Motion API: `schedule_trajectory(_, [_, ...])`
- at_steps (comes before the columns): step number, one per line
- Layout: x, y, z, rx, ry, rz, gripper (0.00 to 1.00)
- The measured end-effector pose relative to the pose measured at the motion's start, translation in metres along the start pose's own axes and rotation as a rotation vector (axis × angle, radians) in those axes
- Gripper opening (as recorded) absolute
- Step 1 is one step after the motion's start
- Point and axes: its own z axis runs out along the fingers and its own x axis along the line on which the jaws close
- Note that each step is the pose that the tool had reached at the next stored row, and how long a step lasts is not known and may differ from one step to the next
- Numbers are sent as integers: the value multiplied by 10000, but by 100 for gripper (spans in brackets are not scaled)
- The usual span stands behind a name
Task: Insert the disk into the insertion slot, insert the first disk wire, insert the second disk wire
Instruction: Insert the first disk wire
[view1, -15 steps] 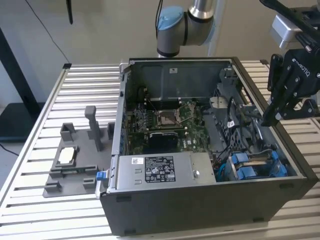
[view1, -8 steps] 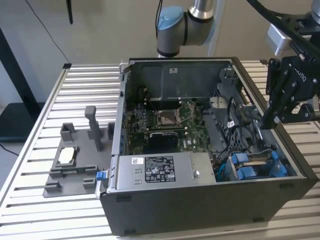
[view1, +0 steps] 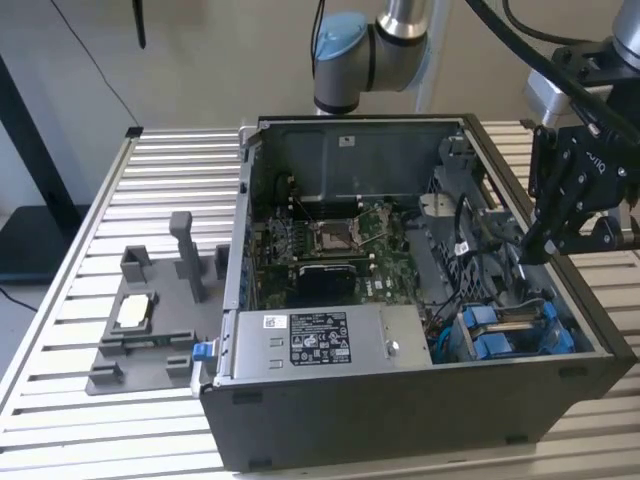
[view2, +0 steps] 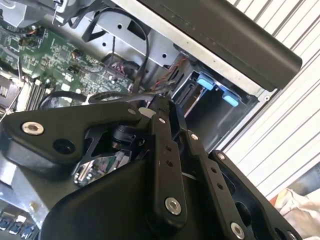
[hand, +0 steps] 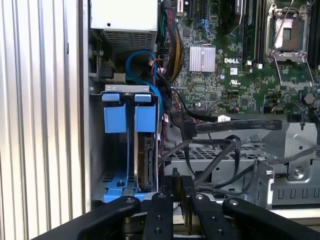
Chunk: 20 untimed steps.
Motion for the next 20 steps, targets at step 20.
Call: schedule_trajectory(20, [58,13,179,288,306,-40,19])
